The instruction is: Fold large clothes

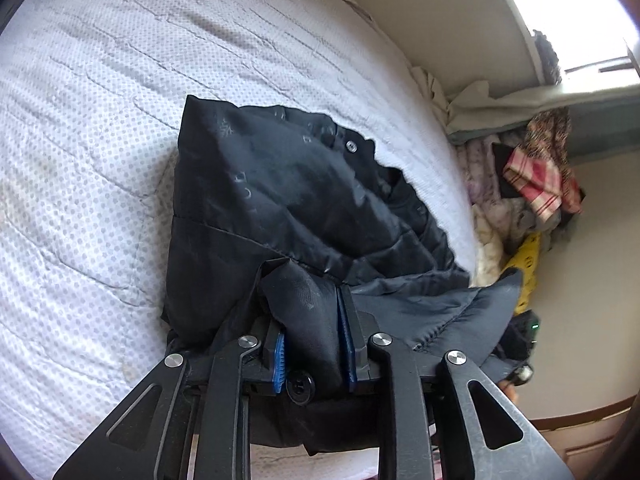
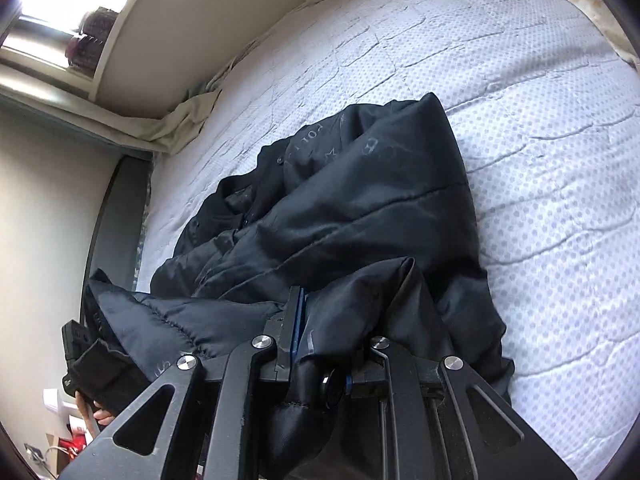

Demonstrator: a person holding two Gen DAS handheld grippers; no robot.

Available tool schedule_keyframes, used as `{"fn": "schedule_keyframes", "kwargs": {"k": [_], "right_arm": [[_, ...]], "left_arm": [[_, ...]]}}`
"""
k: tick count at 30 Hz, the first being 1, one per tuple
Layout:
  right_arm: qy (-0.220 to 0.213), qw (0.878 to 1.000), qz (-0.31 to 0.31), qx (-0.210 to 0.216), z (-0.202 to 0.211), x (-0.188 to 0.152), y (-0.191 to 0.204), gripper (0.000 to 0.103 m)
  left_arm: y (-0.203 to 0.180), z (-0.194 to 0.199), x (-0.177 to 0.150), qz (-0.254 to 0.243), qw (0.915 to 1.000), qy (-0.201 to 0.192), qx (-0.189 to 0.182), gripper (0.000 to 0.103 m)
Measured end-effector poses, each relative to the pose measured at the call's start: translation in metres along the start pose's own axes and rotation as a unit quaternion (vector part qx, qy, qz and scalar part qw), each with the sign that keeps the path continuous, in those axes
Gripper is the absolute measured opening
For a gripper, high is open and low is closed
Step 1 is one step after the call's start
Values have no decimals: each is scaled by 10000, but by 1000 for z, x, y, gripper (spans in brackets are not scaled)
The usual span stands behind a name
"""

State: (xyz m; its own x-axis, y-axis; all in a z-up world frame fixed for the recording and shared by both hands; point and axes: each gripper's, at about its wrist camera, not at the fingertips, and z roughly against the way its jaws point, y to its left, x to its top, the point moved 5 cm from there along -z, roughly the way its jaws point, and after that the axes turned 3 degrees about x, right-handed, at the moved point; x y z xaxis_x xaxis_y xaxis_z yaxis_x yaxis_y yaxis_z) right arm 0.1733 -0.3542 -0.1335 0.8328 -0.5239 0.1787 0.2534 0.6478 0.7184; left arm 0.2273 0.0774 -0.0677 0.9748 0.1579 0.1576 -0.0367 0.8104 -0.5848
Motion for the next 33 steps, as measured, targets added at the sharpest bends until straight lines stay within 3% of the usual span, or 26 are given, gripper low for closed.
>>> {"fn": "schedule_keyframes", "kwargs": {"k": [9, 14, 15, 19, 21, 23, 24, 26, 29, 33], "right_arm": [[34, 9998, -194, 3, -12, 6, -7, 11], [-94, 9996, -261, 56, -12, 10, -8, 12], [-111, 9996, -268, 62, -11, 10, -7, 12], [-296, 9986, -397, 199, -3, 13, -4, 23], [-422, 9973, -503, 328, 4, 15, -3, 35], [-569, 9951, -621, 513, 16, 17, 0, 55], [-651, 9941, -630, 591, 21, 18, 2, 59], [-878, 9911, -583, 817, 36, 20, 9, 66], [-1195, 9867, -453, 1002, 57, 21, 17, 69], [-1825, 9825, 165, 326, 85, 23, 29, 71]], "left_arm": [[15, 5, -1, 338, 9984, 191, -408, 33], [31, 24, 0, 621, 9967, -116, -500, 47], [33, 32, 1, 595, 9970, -311, -394, 51], [32, 55, 5, 375, 9947, -949, 94, 51], [27, 63, 5, 141, 9911, -1248, 450, 52], [18, 66, 3, -121, 9873, -1428, 693, 53], [13, 67, 1, -270, 9849, -1512, 793, 54], [4, 66, -2, -484, 9821, -1594, 884, 54], [-7, 60, -5, -813, 9771, -1612, 1127, 57], [-8, 43, -4, -871, 9749, -1473, 1424, 57]]}}
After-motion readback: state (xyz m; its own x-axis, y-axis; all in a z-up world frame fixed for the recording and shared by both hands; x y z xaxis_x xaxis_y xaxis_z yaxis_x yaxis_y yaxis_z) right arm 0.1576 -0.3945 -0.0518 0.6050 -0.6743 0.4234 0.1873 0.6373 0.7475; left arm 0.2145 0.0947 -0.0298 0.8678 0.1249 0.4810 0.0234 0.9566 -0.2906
